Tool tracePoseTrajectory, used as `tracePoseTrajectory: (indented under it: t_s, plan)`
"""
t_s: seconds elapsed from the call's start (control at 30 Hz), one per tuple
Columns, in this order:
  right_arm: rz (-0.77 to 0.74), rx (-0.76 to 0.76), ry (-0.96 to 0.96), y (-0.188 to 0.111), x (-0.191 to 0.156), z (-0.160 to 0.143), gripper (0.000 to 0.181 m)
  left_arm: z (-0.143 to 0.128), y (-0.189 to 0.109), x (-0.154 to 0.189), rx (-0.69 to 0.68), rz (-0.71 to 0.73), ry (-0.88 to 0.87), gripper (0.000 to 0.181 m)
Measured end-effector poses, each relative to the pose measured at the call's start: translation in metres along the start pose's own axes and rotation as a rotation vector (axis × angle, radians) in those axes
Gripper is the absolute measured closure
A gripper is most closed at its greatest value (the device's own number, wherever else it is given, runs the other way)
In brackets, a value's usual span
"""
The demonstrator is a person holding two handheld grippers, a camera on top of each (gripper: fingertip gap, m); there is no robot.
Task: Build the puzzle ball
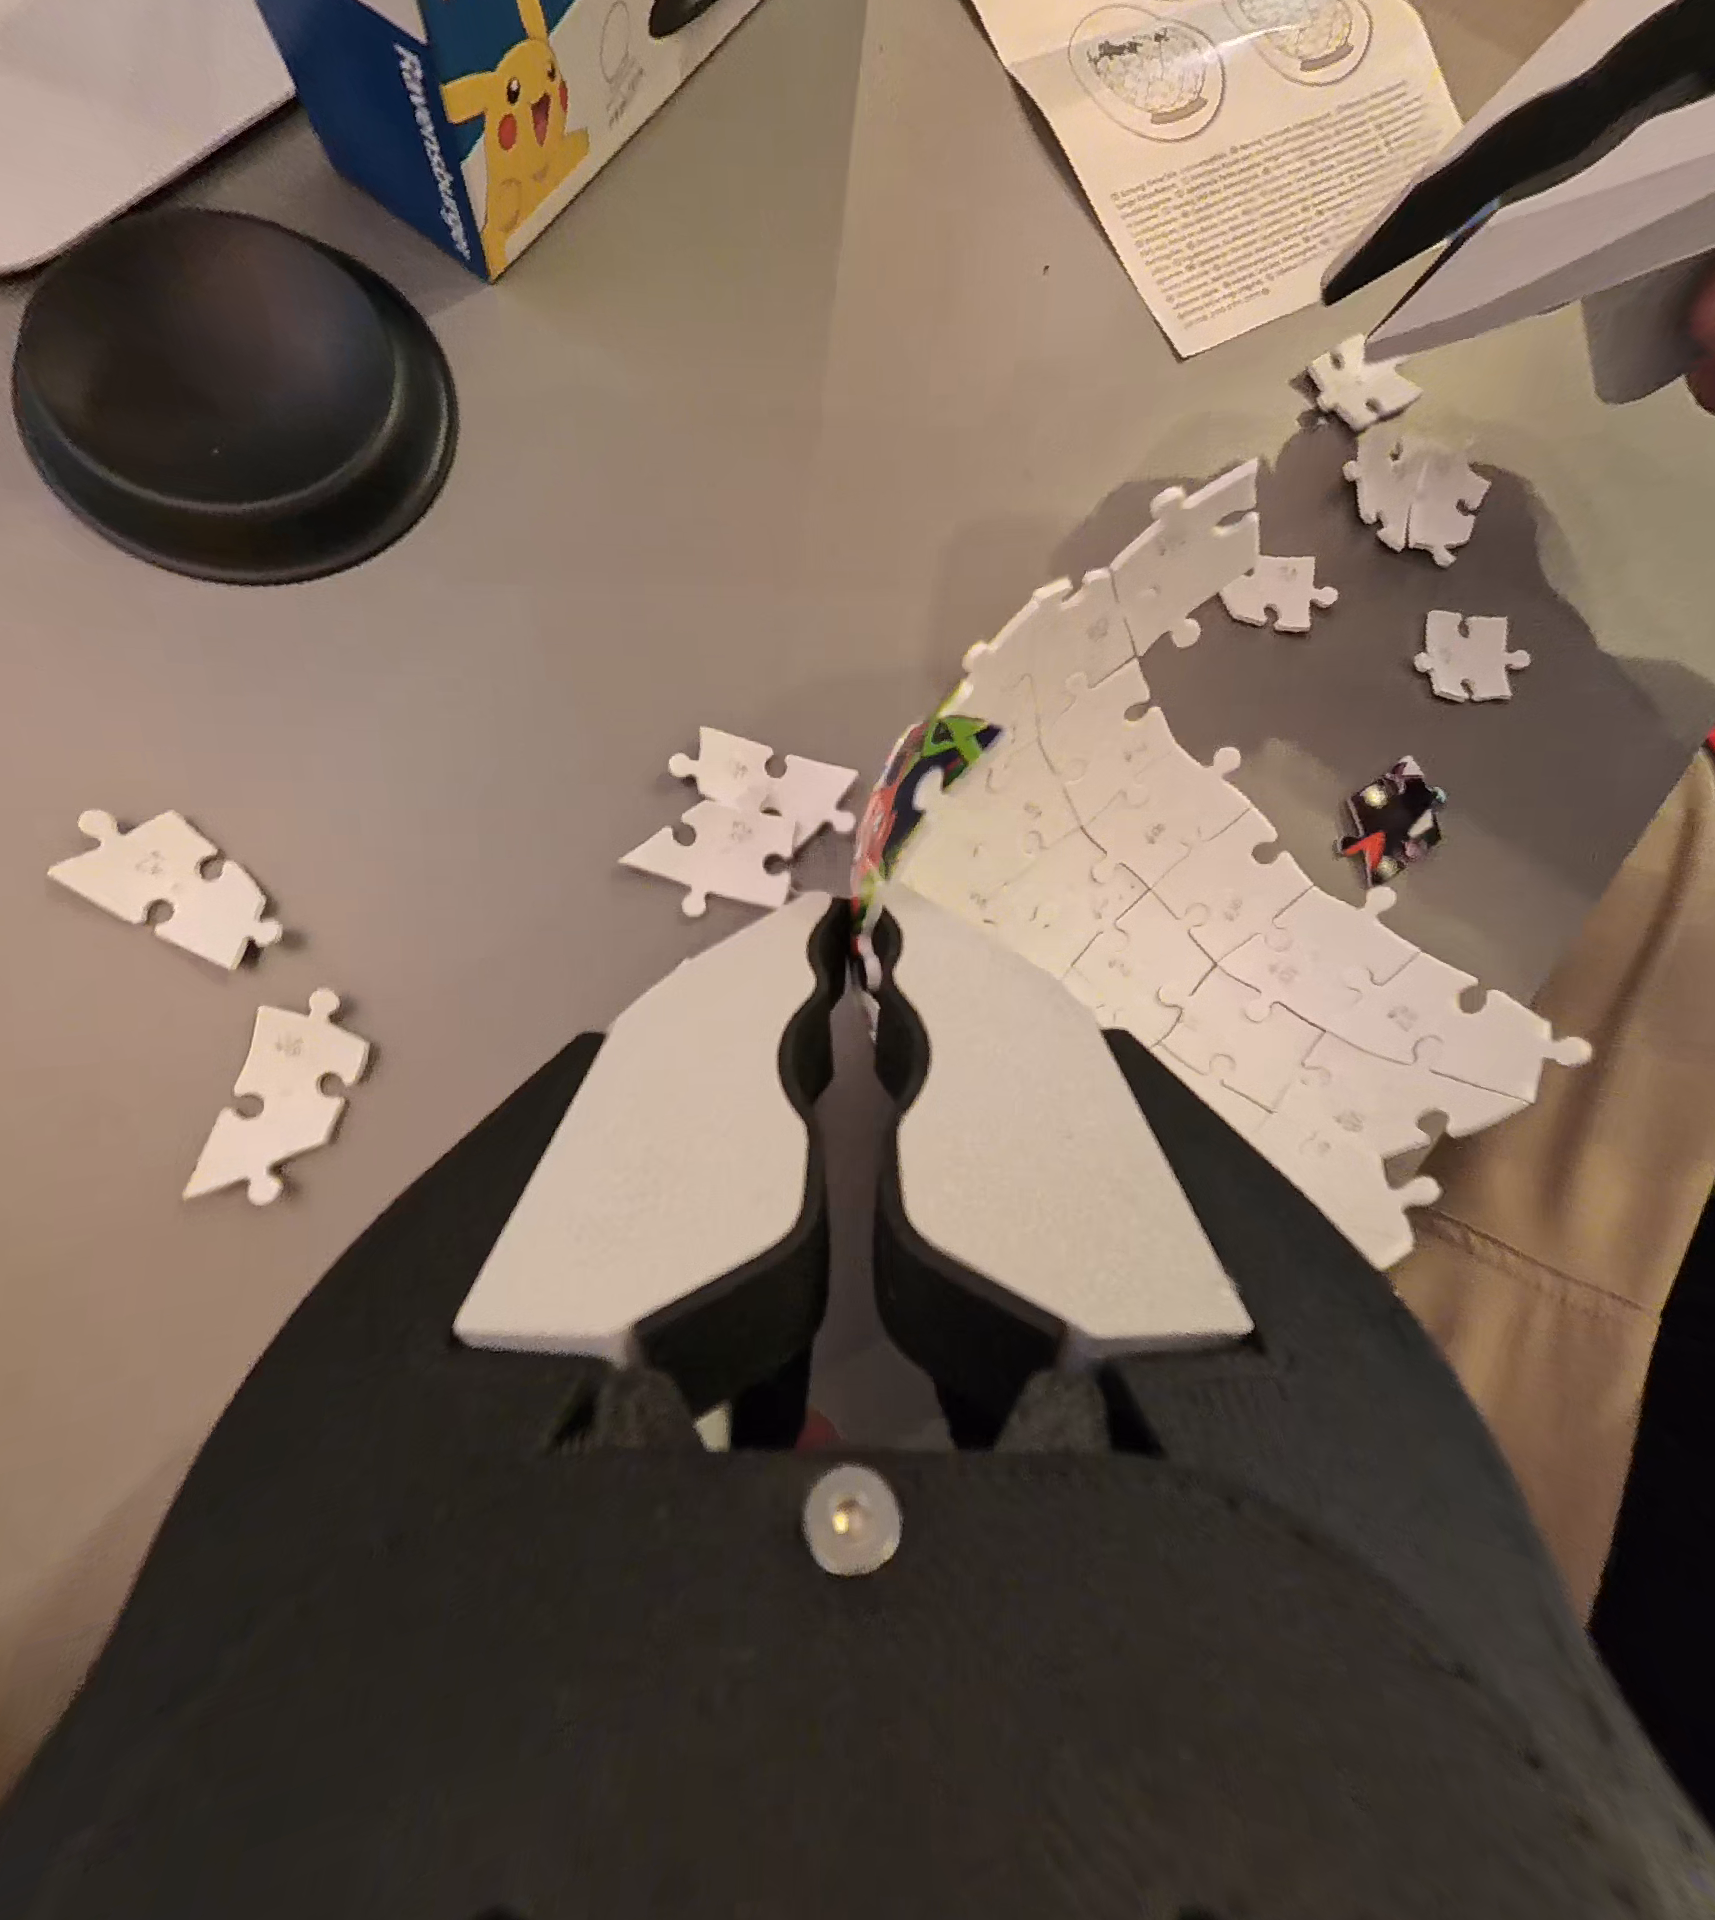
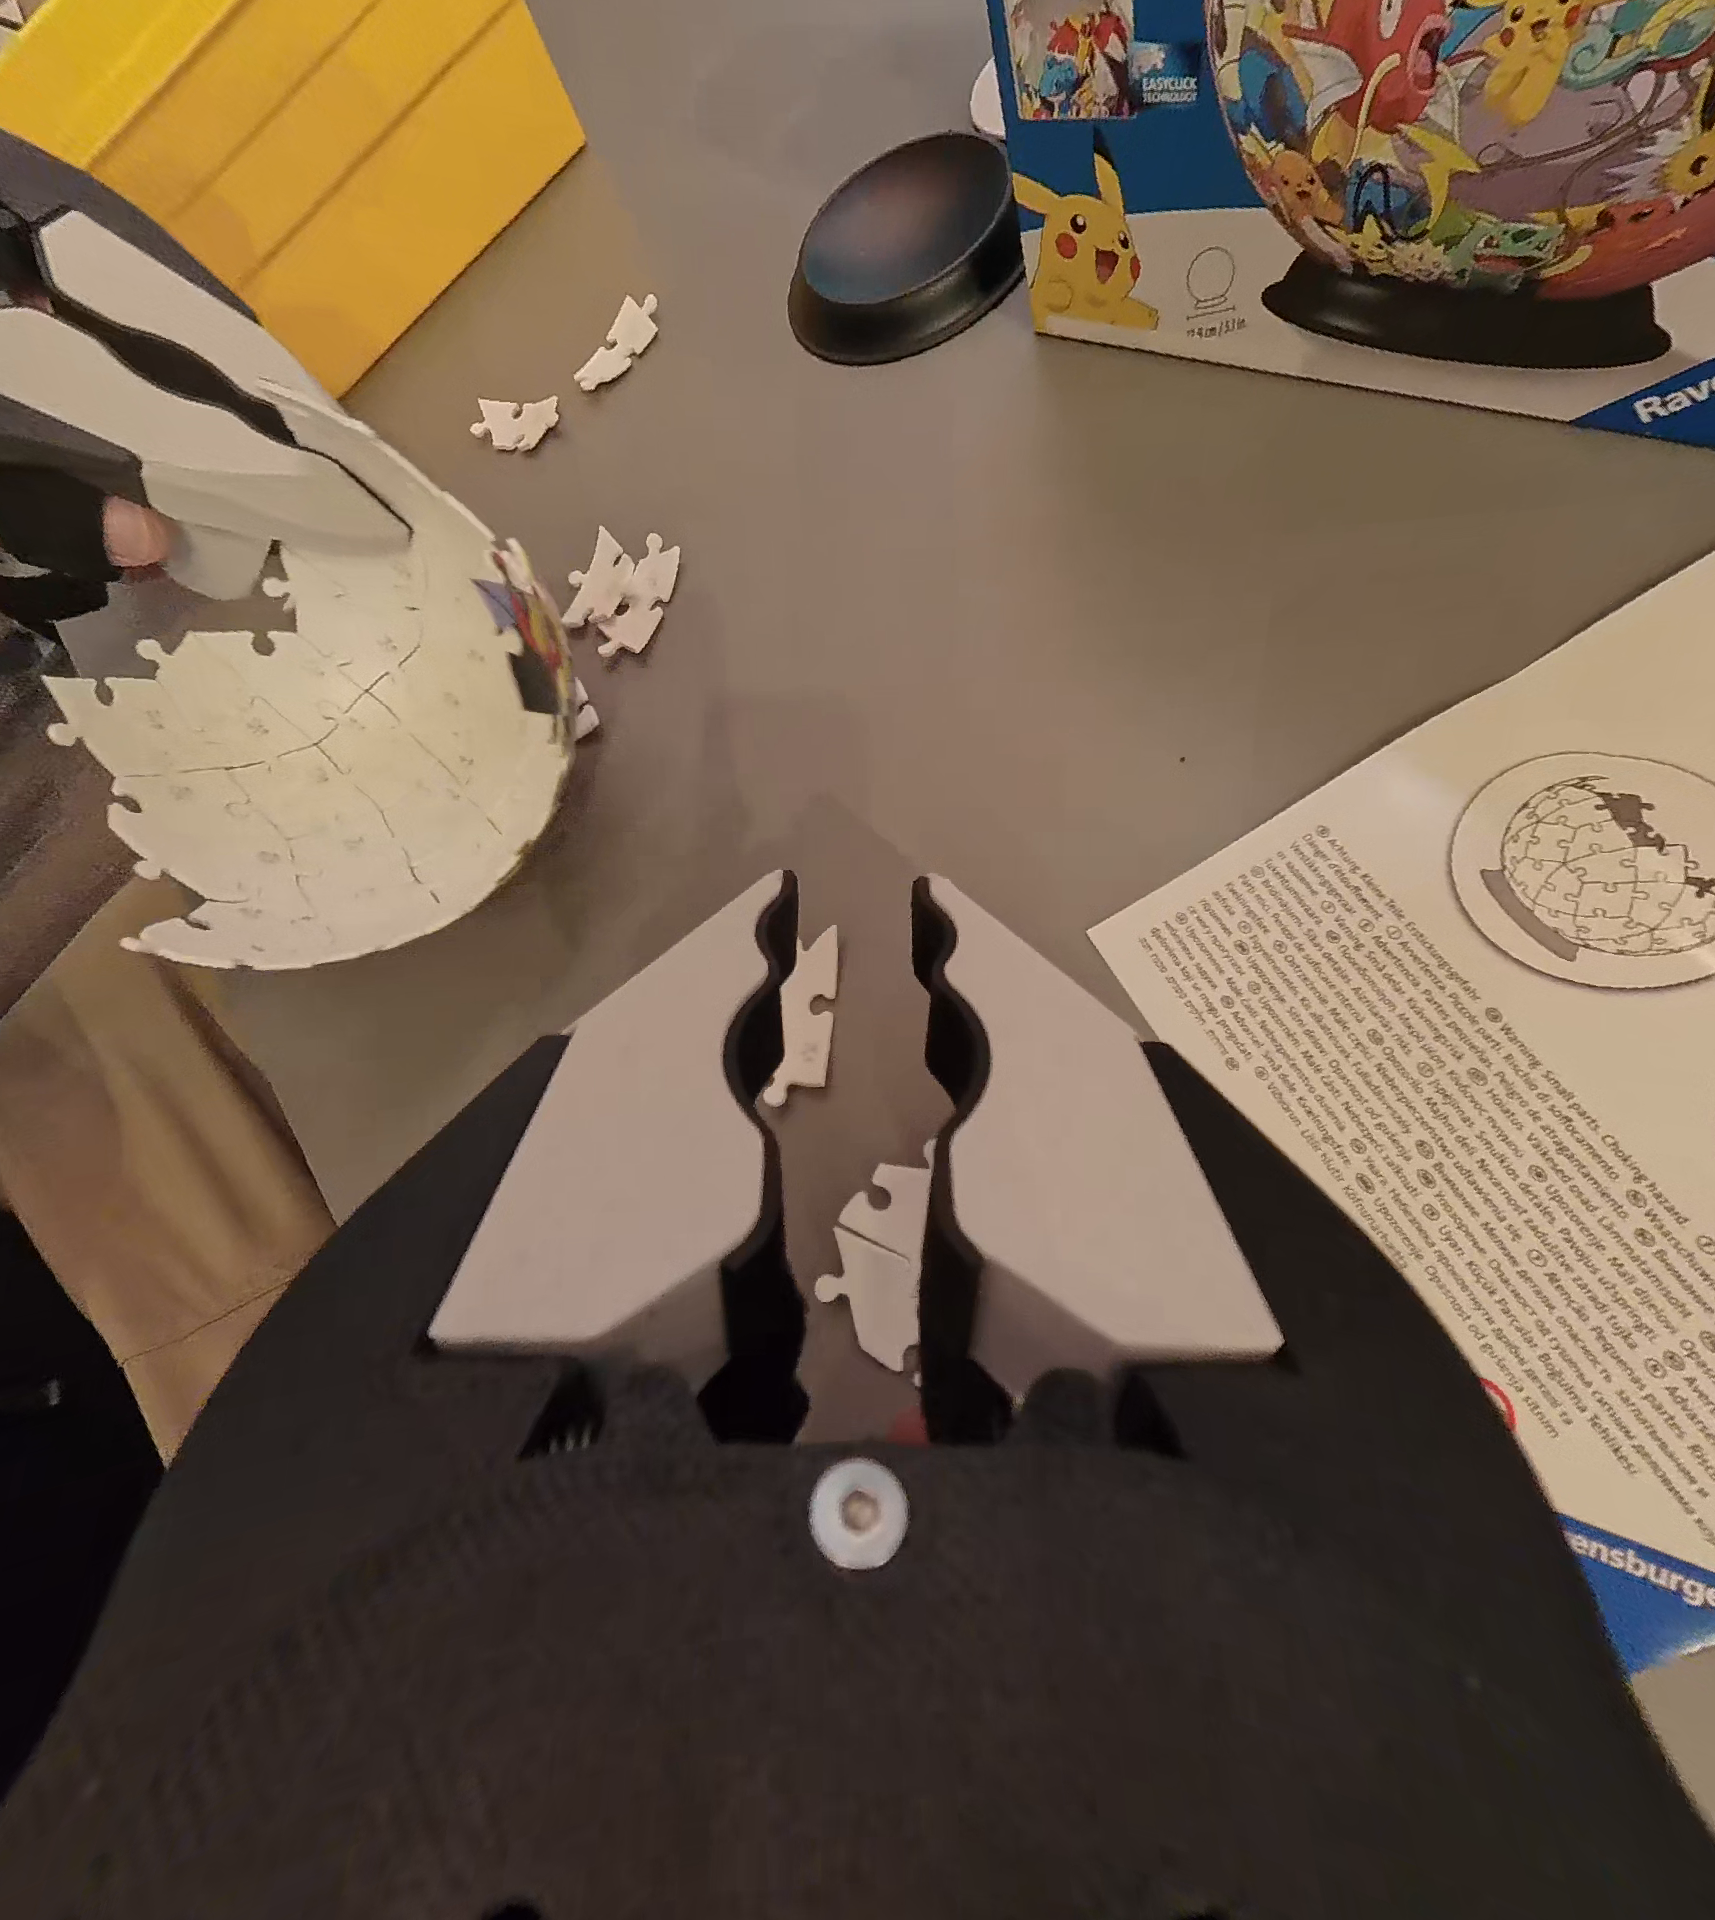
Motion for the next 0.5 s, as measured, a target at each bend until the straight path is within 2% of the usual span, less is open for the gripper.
tracePoseTrajectory:
  t_s: [0.27, 0.5]
  plan:
    - [-0.008, -0.012, -0.077, 0.002, 0.0, 0.008, 0.161, -0.016, -0.036, -0.014, 0.071, 0.063, -0.073, 0.179]
    - [0.074, -0.041, -0.207, 0.03, -0.032, 0.025, 0.159, -0.024, -0.096, -0.045, 0.211, 0.158, -0.17, 0.179]
Point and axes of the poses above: each gripper's, where its closed fingertips meet, y out along the fingers, z out of its top, x = y × z across the jaws, the point moved 9 cm from there along -y, back along the fingers, and after that the axes turned 5 degrees about -z, right-handed, at the moved point
